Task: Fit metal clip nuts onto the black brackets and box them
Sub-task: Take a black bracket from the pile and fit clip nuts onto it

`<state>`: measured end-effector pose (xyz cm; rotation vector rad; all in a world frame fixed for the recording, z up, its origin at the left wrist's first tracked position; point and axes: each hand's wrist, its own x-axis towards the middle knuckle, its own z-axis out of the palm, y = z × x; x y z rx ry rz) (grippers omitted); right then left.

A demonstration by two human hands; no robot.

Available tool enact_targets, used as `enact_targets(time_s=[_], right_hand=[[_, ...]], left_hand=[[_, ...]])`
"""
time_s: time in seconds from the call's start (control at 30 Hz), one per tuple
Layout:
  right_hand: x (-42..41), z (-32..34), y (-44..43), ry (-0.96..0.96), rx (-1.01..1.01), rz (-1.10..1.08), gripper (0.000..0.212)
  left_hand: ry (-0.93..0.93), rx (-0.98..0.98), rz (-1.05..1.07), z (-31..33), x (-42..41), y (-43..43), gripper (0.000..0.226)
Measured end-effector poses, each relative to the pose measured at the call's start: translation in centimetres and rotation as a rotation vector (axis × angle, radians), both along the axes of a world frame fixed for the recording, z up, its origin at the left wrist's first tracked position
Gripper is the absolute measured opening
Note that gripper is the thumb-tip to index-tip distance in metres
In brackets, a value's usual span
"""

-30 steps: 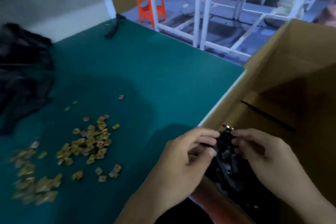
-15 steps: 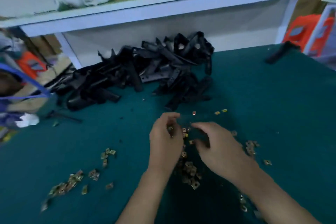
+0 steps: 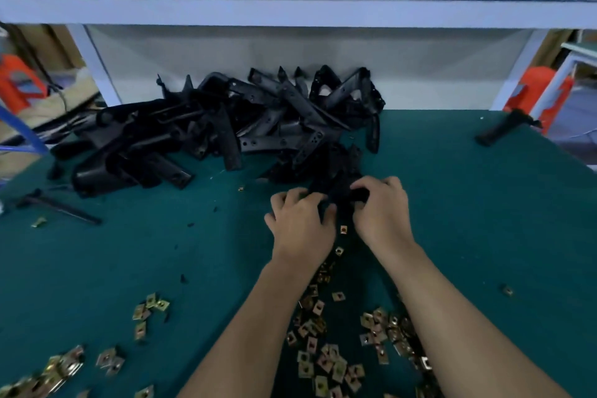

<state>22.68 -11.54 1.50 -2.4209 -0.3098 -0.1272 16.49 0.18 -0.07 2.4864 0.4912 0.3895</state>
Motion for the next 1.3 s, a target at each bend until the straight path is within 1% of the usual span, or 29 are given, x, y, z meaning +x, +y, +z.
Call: enact_targets(time_s=[0.03,0.07,0.13,0.17,0.2,0.23,0.27,0.3,0.33,0.4,0.47,0.53,0.57,0.6,0.63,0.67,0.73,0.77,0.8,0.83,0.9,1.03,1.1,1.2,1.27,1.3], right_hand=[[-0.4,0.1,-0.1,-0.031,0.032,0.0,0.034],[-1.0,0.2,-0.2,-0.075,0.063,-0.009,0.032],[-2.7,0.5,-0.3,-0.18,0.137,0.004,0.026],[-3.7,0.8,-0.4,-0.236,0.174,0.035,0.022],[-4.7,1.0,-0.7,-0.285,0.201,0.066,0.019],[-5.6,1.2,-1.0,-0.32,0.222,0.084,0.02],[-6.4,1.5,-1.5,-0.346,0.237,0.091,0.024],[-7.1,1.7,-2.1,-0.368,0.247,0.101,0.03],[-7.7,1.9,-2.8,-0.382,0.257,0.129,0.035],[-8.9,2.1,-3.9,-0.39,0.286,0.246,0.043],[-9.9,2.2,-4.7,-0.354,0.334,0.363,0.049],[-10.4,2.0,-5.7,-0.231,0.403,0.391,0.05],[-10.3,2.1,-6.3,-0.159,0.406,0.367,0.047],[-10.1,2.2,-7.3,-0.079,0.357,0.334,0.043],[-9.8,2.3,-8.3,0.015,0.236,0.314,0.041],[-9.4,2.4,-9.3,0.129,0.052,0.321,0.044],[-9.1,2.5,-10.8,0.313,-0.337,0.392,0.062],[-9.2,2.6,-11.1,0.347,-0.45,0.43,0.068],[-9.5,2.6,-11.0,0.348,-0.49,0.452,0.07],[-9.8,2.6,-10.9,0.326,-0.477,0.454,0.066],[-10.3,2.5,-10.6,0.266,-0.418,0.445,0.051],[-10.7,2.0,-10.6,0.22,-0.372,0.435,0.028],[-10.7,1.8,-10.5,0.194,-0.319,0.427,0.017],[-10.5,1.9,-10.3,0.168,-0.323,0.452,0.014],[-10.2,2.1,-10.0,0.183,-0.346,0.493,0.012],[-10.0,2.2,-9.8,0.201,-0.364,0.518,0.016]], left_hand=[[-0.063,-0.075,-0.027,0.1,0.0,-0.3,0.031],[-0.104,-0.194,-0.043,0.5,-0.2,-0.7,0.039],[-0.043,-0.554,-0.027,2.1,-0.7,-1.5,0.057],[0.003,-0.794,-0.01,3.0,-1.0,-1.9,0.06],[0.024,-1.07,-0.016,3.5,-1.3,-2.3,0.058],[0.014,-1.328,-0.042,4.0,-1.7,-2.6,0.051],[0.0,-1.529,-0.085,4.4,-2.3,-2.5,0.042],[-0.004,-1.665,-0.133,4.7,-3.0,-2.3,0.032],[-0.002,-1.743,-0.178,4.9,-3.8,-2.0,0.023],[-0.012,-1.767,-0.229,4.8,-5.4,-1.5,0.021],[-0.057,-1.724,-0.199,4.3,-6.5,-1.3,0.023],[-0.133,-1.731,-0.156,3.4,-7.4,-1.2,0.025],[-0.165,-1.751,-0.127,3.0,-7.8,-1.0,0.026],[-0.189,-1.775,-0.093,2.6,-8.1,-0.8,0.029],[-0.202,-1.8,-0.062,2.1,-8.3,-0.4,0.03],[-0.211,-1.811,-0.04,1.7,-8.6,0.1,0.03],[-0.231,-1.773,-0.021,0.9,-9.0,0.9,0.023],[-0.247,-1.747,-0.035,0.5,-9.1,1.2,0.021],[-0.278,-1.733,-0.053,0.3,-9.3,1.4,0.021],[-0.316,-1.734,-0.072,0.2,-9.4,1.7,0.02],[-0.353,-1.757,-0.124,0.1,-9.6,1.9,0.018],[-0.303,-1.709,-0.228,0.3,-9.8,1.7,0.021],[-0.293,-1.69,-0.246,0.3,-9.7,1.6,0.021],[-0.284,-1.66,-0.291,0.2,-9.2,1.6,0.021],[-0.278,-1.649,-0.305,0.3,-8.8,1.6,0.023],[-0.278,-1.647,-0.306,0.2,-8.6,1.7,0.025]])
